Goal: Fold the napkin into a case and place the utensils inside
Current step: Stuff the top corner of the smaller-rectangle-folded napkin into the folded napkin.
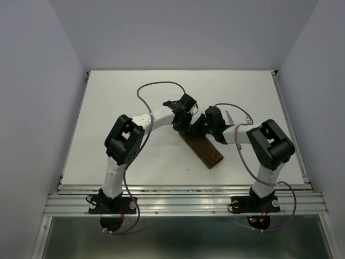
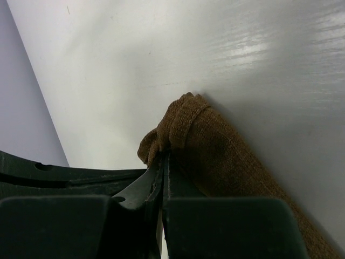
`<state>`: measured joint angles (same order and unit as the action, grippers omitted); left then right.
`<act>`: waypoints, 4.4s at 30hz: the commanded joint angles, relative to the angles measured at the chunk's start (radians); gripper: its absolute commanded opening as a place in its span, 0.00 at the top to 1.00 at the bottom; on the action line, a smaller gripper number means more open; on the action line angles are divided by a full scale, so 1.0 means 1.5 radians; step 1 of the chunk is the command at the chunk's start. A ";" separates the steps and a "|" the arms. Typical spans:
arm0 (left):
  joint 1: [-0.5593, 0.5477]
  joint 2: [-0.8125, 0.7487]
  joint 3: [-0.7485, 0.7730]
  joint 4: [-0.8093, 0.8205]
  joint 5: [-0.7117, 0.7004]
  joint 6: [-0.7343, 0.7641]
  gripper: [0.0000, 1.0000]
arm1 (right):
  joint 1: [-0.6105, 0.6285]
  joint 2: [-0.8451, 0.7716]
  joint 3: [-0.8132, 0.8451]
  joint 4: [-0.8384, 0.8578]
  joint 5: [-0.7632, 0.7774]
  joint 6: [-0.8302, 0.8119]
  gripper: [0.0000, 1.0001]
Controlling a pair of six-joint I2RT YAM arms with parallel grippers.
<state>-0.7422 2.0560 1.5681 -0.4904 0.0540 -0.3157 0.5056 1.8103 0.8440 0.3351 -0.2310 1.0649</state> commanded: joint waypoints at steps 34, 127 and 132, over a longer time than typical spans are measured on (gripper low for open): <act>0.034 -0.021 0.025 0.058 0.241 0.077 1.00 | 0.008 -0.038 -0.024 0.052 -0.008 0.010 0.99; 0.026 0.061 0.140 0.035 0.352 0.125 1.00 | -0.040 0.002 -0.016 -0.120 0.089 0.016 0.99; 0.034 0.055 0.125 0.046 0.410 0.120 1.00 | -0.040 0.007 -0.008 -0.119 0.084 0.027 0.99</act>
<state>-0.6758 2.1796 1.7107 -0.4553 0.4465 -0.1020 0.4397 1.7821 0.8139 0.2302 -0.1791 1.0992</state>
